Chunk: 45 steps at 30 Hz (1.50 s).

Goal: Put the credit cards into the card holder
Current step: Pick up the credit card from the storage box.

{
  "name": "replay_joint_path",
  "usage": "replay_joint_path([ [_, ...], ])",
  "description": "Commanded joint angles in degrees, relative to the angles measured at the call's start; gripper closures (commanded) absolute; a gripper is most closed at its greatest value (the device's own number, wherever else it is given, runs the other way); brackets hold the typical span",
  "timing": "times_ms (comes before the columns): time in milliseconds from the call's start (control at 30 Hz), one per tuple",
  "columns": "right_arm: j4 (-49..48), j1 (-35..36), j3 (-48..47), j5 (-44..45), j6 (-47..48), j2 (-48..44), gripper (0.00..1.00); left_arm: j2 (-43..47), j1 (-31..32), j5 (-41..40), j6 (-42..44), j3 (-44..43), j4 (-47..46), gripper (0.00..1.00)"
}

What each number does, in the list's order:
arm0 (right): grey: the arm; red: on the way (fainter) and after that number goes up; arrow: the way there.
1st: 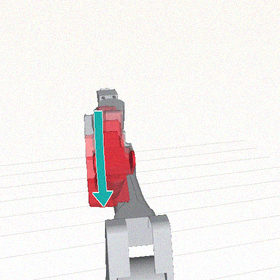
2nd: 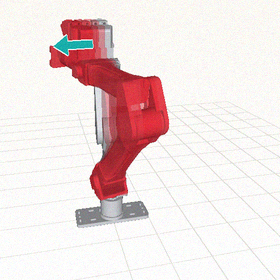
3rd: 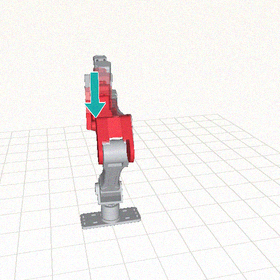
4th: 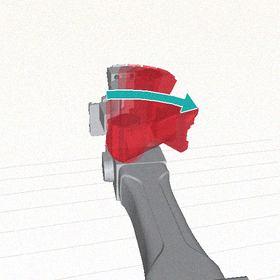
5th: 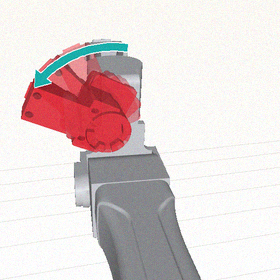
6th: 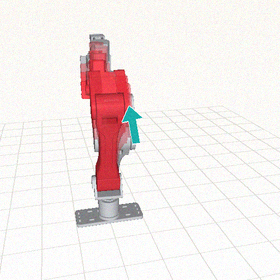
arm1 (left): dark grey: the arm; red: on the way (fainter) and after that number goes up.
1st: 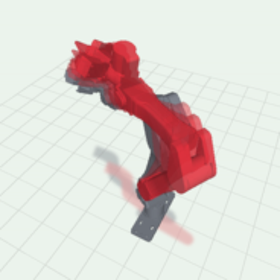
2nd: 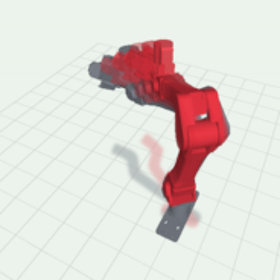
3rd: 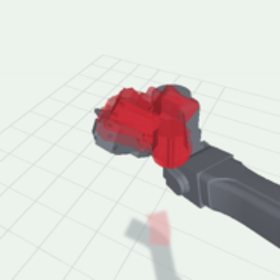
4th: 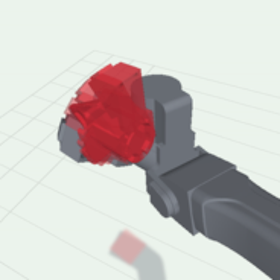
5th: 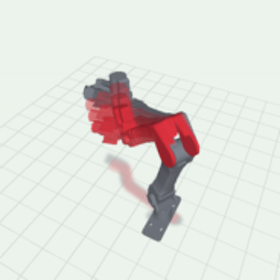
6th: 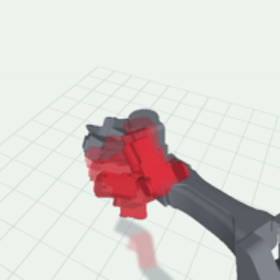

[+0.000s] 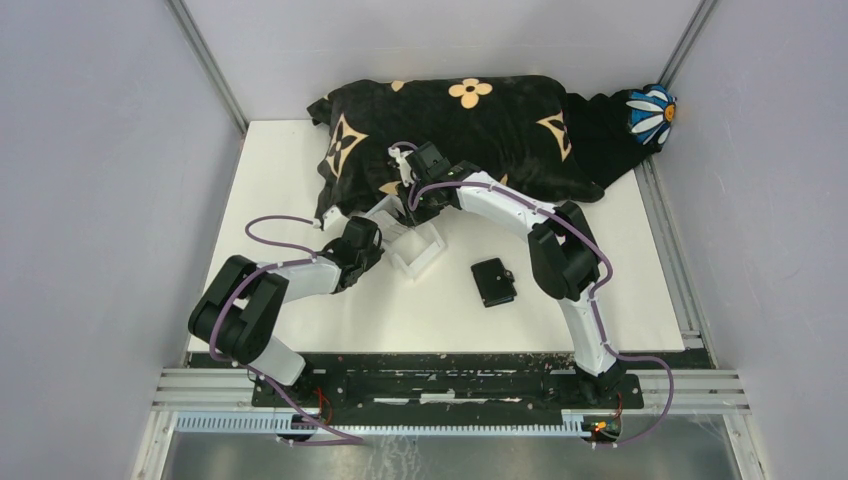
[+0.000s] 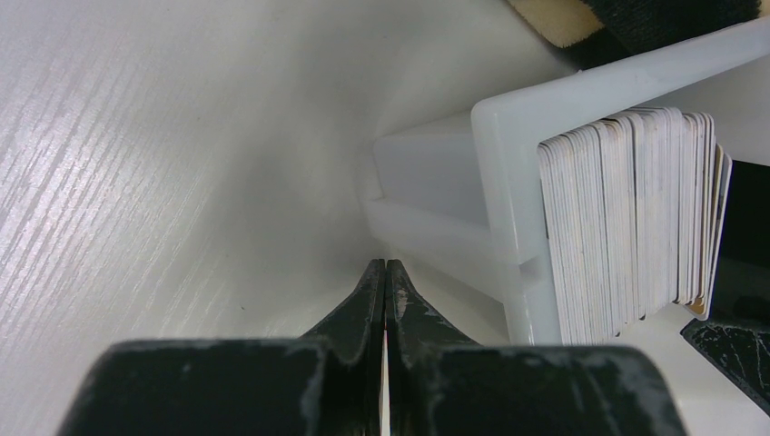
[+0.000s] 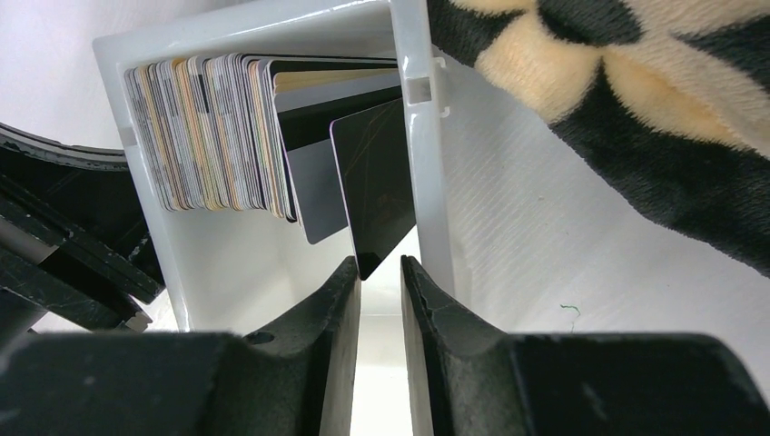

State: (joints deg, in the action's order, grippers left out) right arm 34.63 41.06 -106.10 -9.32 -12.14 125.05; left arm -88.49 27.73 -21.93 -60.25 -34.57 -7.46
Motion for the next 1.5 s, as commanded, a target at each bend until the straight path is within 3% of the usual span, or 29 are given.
replay_joint_path([
  [0, -0.75, -0.28, -2.01, 1.23, 0.23, -2.46, 0.71, 0.64, 0.19, 0.05, -0.23, -0.61, -1.24, 0.97],
  [900, 3.18, -0.33, -10.8, 1.18, 1.26, 5.53, 0.75, -1.12, 0.19, -0.22, 0.31, -1.86, -0.97, 0.97],
  [1233, 3.62, -0.03, -11.65, 3.21, 3.42, 5.28, 0.99, -1.44, 0.15, -0.94, 0.68, -2.44, -0.22, 0.97],
  [1467, 2.08, 1.08, -9.12, 6.56, 4.54, 1.26, 0.99, -0.34, 0.12, -4.09, 1.69, -2.98, 2.78, 0.97],
])
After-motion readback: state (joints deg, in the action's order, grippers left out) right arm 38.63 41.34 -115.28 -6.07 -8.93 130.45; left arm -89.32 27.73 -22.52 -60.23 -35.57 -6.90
